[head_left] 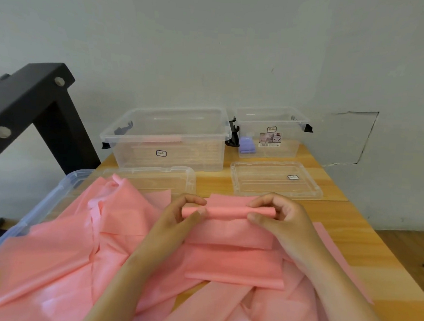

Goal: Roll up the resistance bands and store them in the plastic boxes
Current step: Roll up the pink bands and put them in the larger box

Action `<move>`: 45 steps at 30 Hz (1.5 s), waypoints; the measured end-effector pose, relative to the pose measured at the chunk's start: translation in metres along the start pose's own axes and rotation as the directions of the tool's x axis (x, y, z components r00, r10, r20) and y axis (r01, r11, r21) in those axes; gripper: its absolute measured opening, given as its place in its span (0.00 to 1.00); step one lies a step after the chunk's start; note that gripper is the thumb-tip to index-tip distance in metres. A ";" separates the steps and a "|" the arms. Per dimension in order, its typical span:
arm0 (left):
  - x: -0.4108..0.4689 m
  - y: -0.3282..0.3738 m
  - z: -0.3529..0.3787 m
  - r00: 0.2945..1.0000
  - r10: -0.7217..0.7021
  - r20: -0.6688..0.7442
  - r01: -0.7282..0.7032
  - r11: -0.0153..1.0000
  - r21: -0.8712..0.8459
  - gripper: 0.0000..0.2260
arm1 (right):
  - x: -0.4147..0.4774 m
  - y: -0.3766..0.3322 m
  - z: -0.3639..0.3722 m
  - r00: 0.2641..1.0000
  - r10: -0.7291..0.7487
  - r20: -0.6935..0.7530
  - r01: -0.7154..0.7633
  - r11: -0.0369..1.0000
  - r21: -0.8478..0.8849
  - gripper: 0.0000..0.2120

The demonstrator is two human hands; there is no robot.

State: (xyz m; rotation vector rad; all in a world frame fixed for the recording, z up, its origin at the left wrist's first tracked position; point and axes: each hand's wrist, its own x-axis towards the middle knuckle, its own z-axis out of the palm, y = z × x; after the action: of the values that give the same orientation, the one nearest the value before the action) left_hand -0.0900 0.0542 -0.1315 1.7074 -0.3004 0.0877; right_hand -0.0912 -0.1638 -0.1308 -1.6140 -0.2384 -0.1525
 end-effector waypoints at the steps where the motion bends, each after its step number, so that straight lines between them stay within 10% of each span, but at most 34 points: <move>1: 0.000 -0.001 0.000 1.000 0.021 0.015 -0.021 0.999 0.046 0.03 | 0.000 -0.001 0.000 1.000 -0.015 0.006 0.015 1.000 0.007 0.12; 10: 0.000 0.002 0.001 0.995 -0.077 -0.058 0.062 0.972 -0.225 0.07 | -0.001 -0.001 0.001 0.999 0.003 0.034 -0.003 1.000 0.000 0.05; 15: 0.001 -0.003 0.001 0.999 0.007 -0.035 -0.007 1.000 0.010 0.03 | -0.002 -0.003 0.000 0.998 -0.007 0.059 0.007 1.000 0.001 0.10; 20: 0.002 0.000 -0.001 0.994 -0.035 -0.100 0.009 0.970 -0.243 0.12 | -0.002 -0.002 0.001 0.997 0.039 0.061 -0.039 0.999 0.004 0.07; 45: 0.002 -0.006 0.002 0.991 -0.085 -0.104 0.069 0.986 -0.151 0.06 | -0.001 -0.001 0.004 1.000 -0.002 -0.021 0.002 1.000 -0.015 0.06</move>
State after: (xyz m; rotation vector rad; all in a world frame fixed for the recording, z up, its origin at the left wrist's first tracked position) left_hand -0.0865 0.0526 -0.1367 1.5591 -0.1547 0.0999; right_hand -0.0929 -0.1603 -0.1307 -1.6261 -0.2227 -0.1732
